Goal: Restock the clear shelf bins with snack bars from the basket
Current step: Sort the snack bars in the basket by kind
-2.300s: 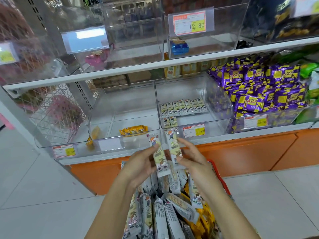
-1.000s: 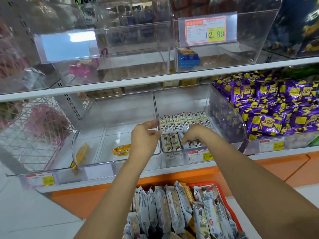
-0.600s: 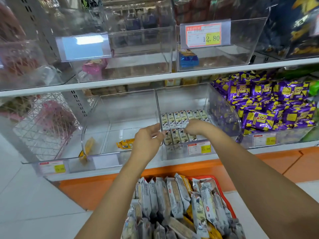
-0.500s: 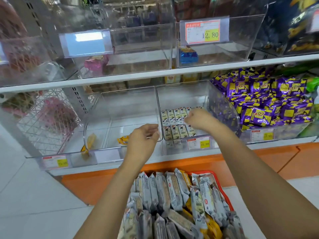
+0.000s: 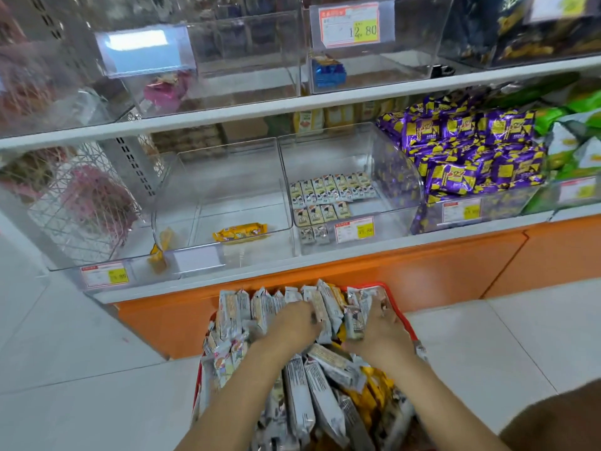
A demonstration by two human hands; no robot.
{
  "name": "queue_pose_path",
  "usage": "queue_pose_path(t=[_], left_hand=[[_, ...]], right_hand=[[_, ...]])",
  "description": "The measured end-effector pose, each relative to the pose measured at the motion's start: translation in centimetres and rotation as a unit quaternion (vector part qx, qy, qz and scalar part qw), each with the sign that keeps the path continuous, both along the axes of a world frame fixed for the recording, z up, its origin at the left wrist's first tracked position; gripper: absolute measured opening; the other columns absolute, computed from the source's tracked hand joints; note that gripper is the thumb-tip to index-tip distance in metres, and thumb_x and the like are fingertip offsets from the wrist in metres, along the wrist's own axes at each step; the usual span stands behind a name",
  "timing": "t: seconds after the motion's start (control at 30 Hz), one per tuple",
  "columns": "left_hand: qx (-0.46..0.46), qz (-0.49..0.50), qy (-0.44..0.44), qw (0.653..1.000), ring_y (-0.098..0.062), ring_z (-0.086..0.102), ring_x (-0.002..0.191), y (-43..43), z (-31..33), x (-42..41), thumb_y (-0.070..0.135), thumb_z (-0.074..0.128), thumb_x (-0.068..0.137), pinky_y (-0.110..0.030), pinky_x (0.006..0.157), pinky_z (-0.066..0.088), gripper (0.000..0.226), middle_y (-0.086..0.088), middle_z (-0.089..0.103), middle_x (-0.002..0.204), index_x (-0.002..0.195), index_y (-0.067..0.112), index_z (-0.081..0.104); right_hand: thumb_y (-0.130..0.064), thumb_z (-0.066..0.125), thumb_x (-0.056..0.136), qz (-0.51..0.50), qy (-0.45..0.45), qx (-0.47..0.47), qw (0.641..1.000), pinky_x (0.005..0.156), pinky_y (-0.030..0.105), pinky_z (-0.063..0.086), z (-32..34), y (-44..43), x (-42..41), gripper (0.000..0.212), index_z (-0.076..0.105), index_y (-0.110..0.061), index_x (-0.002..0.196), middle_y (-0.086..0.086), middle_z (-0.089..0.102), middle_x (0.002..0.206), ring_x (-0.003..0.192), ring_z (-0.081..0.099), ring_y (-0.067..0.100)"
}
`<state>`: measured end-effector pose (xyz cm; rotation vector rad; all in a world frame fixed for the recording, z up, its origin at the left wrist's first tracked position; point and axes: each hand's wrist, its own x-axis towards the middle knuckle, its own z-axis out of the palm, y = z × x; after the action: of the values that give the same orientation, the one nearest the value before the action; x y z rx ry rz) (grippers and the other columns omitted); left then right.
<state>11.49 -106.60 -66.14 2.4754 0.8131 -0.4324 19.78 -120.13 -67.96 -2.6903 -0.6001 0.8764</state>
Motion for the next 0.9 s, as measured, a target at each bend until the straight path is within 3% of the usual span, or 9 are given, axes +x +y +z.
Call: queue_pose_path(t=[0.13,0.2,0.3,0.4,0.5,0.6,0.67,0.8,0.9], left_hand=[[0.018,0.004,-0.042,0.999,-0.022,0.053,0.082,-0.5,-0.4,-0.2,0.023,0.049,0.095,-0.036,0.085,0.05,0.018,0.001,0.05,0.075,0.079,0.016,0.054],[0.021,0.024,-0.084,0.996,-0.02,0.053,0.078,-0.8,-0.4,-0.3,0.02,0.05,0.094,-0.033,0.082,0.051,0.017,-0.002,0.052,0.075,0.08,0.016,0.057],[-0.058,0.091,-0.132,0.985,-0.018,0.054,0.064,-1.3,-0.2,-0.3,0.021,0.054,0.092,-0.009,0.061,0.049,0.022,-0.006,0.057,0.073,0.073,0.014,0.061],[-0.329,0.193,-0.118,0.917,-0.018,0.071,0.074,-1.9,0.1,-0.1,0.038,0.066,0.086,-0.018,0.07,0.057,0.038,-0.012,0.072,0.087,0.095,0.001,0.068],[-0.479,0.228,-0.15,0.834,-0.025,0.07,0.089,-2.5,0.8,0.1,0.042,0.071,0.077,-0.032,0.085,0.056,0.057,-0.022,0.068,0.106,0.11,-0.004,0.062],[-0.52,0.248,-0.231,0.784,-0.026,0.069,0.091,-2.5,2.4,0.5,0.036,0.071,0.07,-0.031,0.08,0.057,0.052,-0.021,0.068,0.107,0.099,-0.007,0.061],[-0.538,0.233,-0.265,0.766,-0.03,0.067,0.101,-2.0,3.8,0.6,0.031,0.068,0.072,-0.033,0.085,0.056,0.048,-0.018,0.069,0.108,0.105,-0.004,0.063],[-0.594,0.202,-0.319,0.71,-0.025,0.069,0.093,-1.1,6.8,0.7,0.022,0.062,0.077,-0.033,0.083,0.057,0.046,-0.02,0.068,0.11,0.116,-0.003,0.059],[-0.62,0.193,-0.353,0.673,-0.025,0.071,0.088,-0.7,8.2,1.3,0.019,0.059,0.077,-0.035,0.076,0.059,0.041,-0.019,0.071,0.101,0.111,-0.004,0.059]], right_hand=[[-0.042,0.068,0.085,-0.014,-0.022,0.011,1.0,0.107,0.039,0.037,-1.2,0.3,-1.0,0.115,-0.022,-0.008,0.148,0.02,0.001,0.158,0.145,0.014,0.034],[-0.038,0.069,0.085,-0.027,-0.017,0.032,0.999,0.105,0.038,0.038,-0.8,0.3,-0.7,0.112,-0.018,-0.007,0.149,0.02,0.007,0.157,0.143,0.022,0.033],[-0.033,0.069,0.083,-0.067,0.048,0.079,0.993,0.097,0.035,0.043,0.0,0.0,0.1,0.102,-0.002,-0.006,0.152,0.018,0.02,0.155,0.136,0.036,0.031],[-0.042,0.07,0.06,-0.063,0.116,0.14,0.981,0.078,0.029,0.047,1.2,-0.4,0.8,0.098,0.03,-0.008,0.143,0.013,0.05,0.136,0.114,0.054,0.024],[-0.048,0.066,0.054,-0.022,0.134,0.204,0.969,0.08,0.032,0.048,2.9,-1.0,0.9,0.088,0.043,-0.019,0.134,0.001,0.057,0.124,0.107,0.056,0.016],[-0.035,0.069,0.083,0.005,0.16,0.326,0.932,0.09,0.029,0.05,5.4,-1.5,0.9,0.05,0.047,-0.035,0.129,-0.018,0.062,0.114,0.104,0.059,0.001],[-0.026,0.054,0.097,-0.008,0.175,0.403,0.898,0.084,0.013,0.048,7.1,-1.7,1.1,0.036,0.046,-0.049,0.124,-0.03,0.06,0.109,0.099,0.057,-0.014],[-0.013,0.051,0.098,-0.031,0.11,0.474,0.873,0.085,0.013,0.047,9.1,-2.0,2.0,0.04,0.054,-0.041,0.127,-0.018,0.065,0.116,0.107,0.06,-0.002],[-0.015,0.061,0.092,-0.018,-0.009,0.492,0.87,0.08,0.008,0.047,9.9,-1.7,1.7,0.043,0.056,-0.049,0.118,-0.025,0.064,0.107,0.1,0.06,-0.008]])
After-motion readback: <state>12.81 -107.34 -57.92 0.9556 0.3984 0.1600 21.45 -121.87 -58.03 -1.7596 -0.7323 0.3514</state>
